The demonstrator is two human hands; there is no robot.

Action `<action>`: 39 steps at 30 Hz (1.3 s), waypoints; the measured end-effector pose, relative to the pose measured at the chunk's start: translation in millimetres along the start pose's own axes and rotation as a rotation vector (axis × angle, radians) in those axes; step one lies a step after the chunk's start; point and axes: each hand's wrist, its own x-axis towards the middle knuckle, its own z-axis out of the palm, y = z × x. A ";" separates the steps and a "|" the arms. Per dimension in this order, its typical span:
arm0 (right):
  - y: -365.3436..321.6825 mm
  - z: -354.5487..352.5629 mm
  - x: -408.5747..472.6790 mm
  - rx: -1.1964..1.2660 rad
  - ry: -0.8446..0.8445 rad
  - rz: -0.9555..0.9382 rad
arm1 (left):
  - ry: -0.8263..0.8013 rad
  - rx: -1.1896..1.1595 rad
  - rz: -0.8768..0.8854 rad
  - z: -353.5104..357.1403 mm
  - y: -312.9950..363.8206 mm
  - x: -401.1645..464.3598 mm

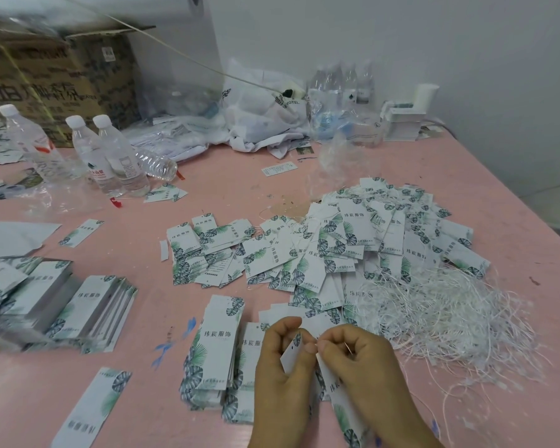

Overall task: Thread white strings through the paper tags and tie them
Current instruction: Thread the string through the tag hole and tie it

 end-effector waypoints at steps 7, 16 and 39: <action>3.1 7.7 -5.7 -0.008 0.014 -0.057 | 0.010 0.110 -0.040 -1.5 -2.7 -7.1; 11.4 12.2 -5.8 -0.105 0.086 -0.125 | -0.043 0.142 -0.020 -2.3 -10.3 -4.4; -1.7 -3.1 -1.0 0.105 0.002 -0.033 | -0.006 0.167 0.199 -4.2 -6.9 4.0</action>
